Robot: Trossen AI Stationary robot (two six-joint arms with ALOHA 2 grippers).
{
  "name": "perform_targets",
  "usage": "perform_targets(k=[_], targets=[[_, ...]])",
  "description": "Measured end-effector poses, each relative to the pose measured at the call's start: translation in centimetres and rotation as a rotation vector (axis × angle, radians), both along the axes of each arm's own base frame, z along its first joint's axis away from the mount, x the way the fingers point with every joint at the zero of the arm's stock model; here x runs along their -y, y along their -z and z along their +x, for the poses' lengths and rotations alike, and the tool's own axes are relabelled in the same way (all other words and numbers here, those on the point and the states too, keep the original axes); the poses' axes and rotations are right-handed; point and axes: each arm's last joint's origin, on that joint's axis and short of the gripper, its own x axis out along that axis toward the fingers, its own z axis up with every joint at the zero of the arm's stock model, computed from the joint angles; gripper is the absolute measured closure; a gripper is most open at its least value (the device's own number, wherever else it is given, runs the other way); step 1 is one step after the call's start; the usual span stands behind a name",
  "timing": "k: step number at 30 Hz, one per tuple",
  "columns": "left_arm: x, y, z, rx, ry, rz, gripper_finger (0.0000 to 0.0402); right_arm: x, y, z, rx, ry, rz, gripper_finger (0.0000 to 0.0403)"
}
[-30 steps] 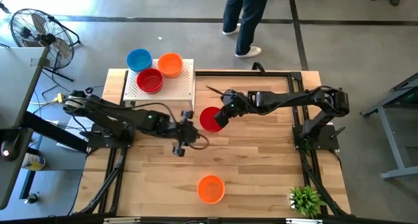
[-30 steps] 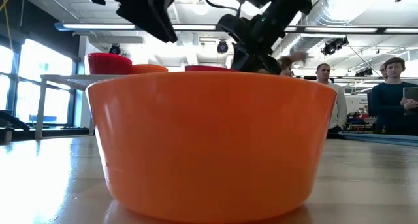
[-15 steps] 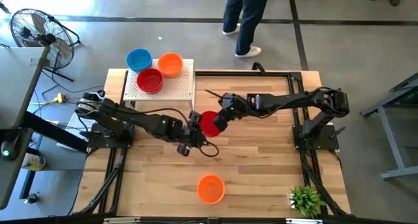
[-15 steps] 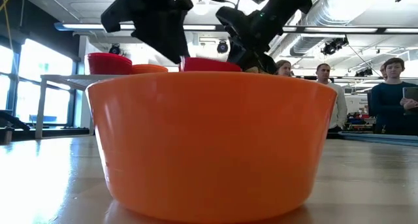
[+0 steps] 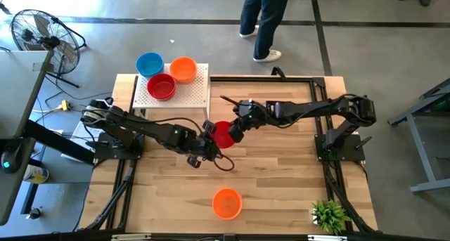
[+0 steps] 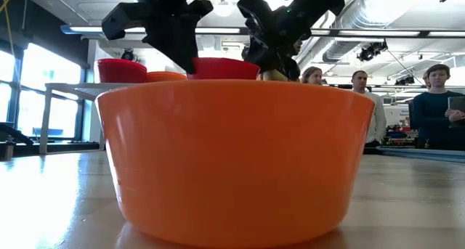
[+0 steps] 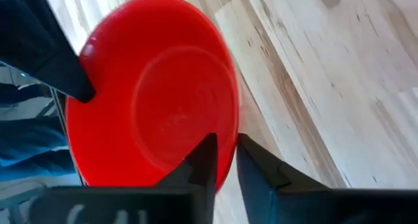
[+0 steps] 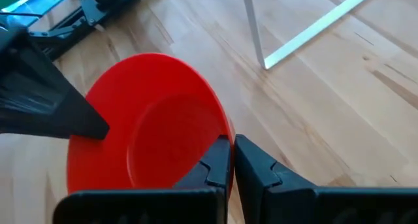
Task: Pick & Place Mini bowls
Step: Stack the red bowl on top of the red bowl on the shelf
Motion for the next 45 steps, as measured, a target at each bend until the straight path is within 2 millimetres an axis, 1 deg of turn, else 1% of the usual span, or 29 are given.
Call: perform_targets(k=[4,8,11,15,17,19,21,23,25,28,29,30,34,36,41,45], targets=[[0.1,0.1,0.0,-0.016,0.024,-0.003,0.039,0.0,-0.1,0.1,0.009,-0.014,-0.007,0.0395],[0.1,0.1,0.0,-0.018,0.028,-0.005,0.0395,-0.1,-0.4,0.1,0.024,-0.048,-0.043,0.0383],[0.0,0.1,-0.1,-0.023,0.024,-0.012,0.0399,-0.2,-1.2,-0.2,0.042,-0.087,-0.085,0.0354],[-0.1,0.2,-0.2,-0.026,-0.008,-0.018,0.04,-0.4,-2.8,-1.4,0.062,-0.14,-0.141,0.0307],[-0.1,0.2,-0.2,-0.028,-0.019,-0.025,0.04,-0.4,-3.7,-2.2,0.063,-0.147,-0.179,0.029],[-0.1,0.2,-0.4,-0.029,-0.031,-0.035,0.04,-0.6,-4.2,-3.0,0.051,-0.15,-0.228,0.0284],[-0.2,-0.3,-0.9,-0.025,-0.044,-0.048,0.04,-0.8,-4.0,-3.9,0.042,-0.158,-0.273,0.029],[-0.4,-1.2,-1.5,0.004,-0.062,-0.068,0.0401,-1.0,-3.3,-4.8,0.038,-0.17,-0.286,0.0309],[-0.6,-2.2,-2.3,0.027,-0.078,-0.085,0.0401,-1.3,-2.1,-5.6,0.052,-0.177,-0.287,0.0337],[-0.9,-4.2,-3.9,0.097,-0.103,-0.121,0.0401,-1.7,-0.1,-6.7,0.101,-0.17,-0.268,0.0385],[-1.3,-5.0,-4.5,0.113,-0.123,-0.131,0.0401,-1.8,0.5,-7.0,0.121,-0.165,-0.263,0.0394],[-1.7,-5.7,-5.0,0.128,-0.149,-0.145,0.0401,-1.9,1.0,-7.3,0.137,-0.158,-0.254,0.0397],[-3.6,-8.7,-6.9,0.145,-0.283,-0.17,0.0401,-2.0,2.9,-8.3,0.163,-0.126,-0.21,0.0385],[-4.8,-10.3,-7.9,0.163,-0.349,-0.171,0.0401,-2.0,3.4,-8.6,0.159,-0.118,-0.198,0.0388],[-8.0,-13.6,-10.2,0.149,-0.534,-0.203,0.0401,-2.0,3.6,-8.6,0.164,-0.118,-0.201,0.0401],[-10.4,-15.1,-11.9,0.135,-0.678,-0.233,0.0401,-2.0,3.4,-8.5,0.183,-0.127,-0.218,0.0397]])
